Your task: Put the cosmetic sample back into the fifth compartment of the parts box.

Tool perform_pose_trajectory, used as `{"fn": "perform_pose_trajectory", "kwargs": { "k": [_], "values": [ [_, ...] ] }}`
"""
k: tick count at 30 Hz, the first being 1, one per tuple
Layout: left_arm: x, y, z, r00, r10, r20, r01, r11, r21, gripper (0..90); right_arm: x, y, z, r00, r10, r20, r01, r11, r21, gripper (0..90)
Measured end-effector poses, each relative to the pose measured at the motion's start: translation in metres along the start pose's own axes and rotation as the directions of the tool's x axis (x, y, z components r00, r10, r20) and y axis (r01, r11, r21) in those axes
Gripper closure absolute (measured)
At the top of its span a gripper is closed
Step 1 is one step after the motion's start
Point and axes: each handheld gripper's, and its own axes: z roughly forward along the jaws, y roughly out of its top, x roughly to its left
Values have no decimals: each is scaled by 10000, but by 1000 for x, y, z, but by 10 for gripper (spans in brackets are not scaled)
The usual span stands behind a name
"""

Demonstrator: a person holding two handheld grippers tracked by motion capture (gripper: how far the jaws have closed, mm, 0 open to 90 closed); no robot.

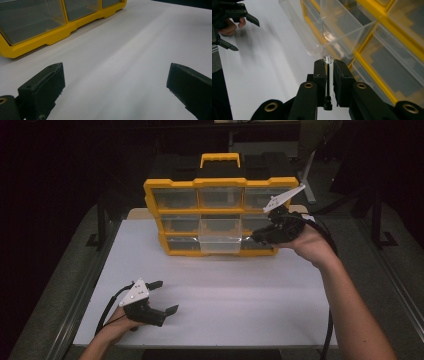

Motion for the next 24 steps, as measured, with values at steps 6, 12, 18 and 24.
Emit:
{"fn": "perform_pose_trajectory", "kwargs": {
  "k": [6, 12, 18, 24],
  "values": [
    [0, 0, 0, 10000, -46, 7, 46, 10000, -3, 19, 0, 13, -2, 9998, -177, -33, 177, 9998, -50, 798],
    [0, 0, 0, 10000, 29, 7, -29, 10000, 25, 19, 1, 26, -1, 9996, -270, -56, 270, 9996, -118, 798],
    [0, 0, 0, 10000, -4, 29, 4, 10000, 47, 19, 2, 37, 5, 9990, -403, -199, 399, 9990, -224, 797],
    [0, -1, 0, 10000, 63, 32, -63, 10000, 37, 21, 4, 48, 14, 9982, -505, -316, 499, 9986, -189, 797]
  ]
}}
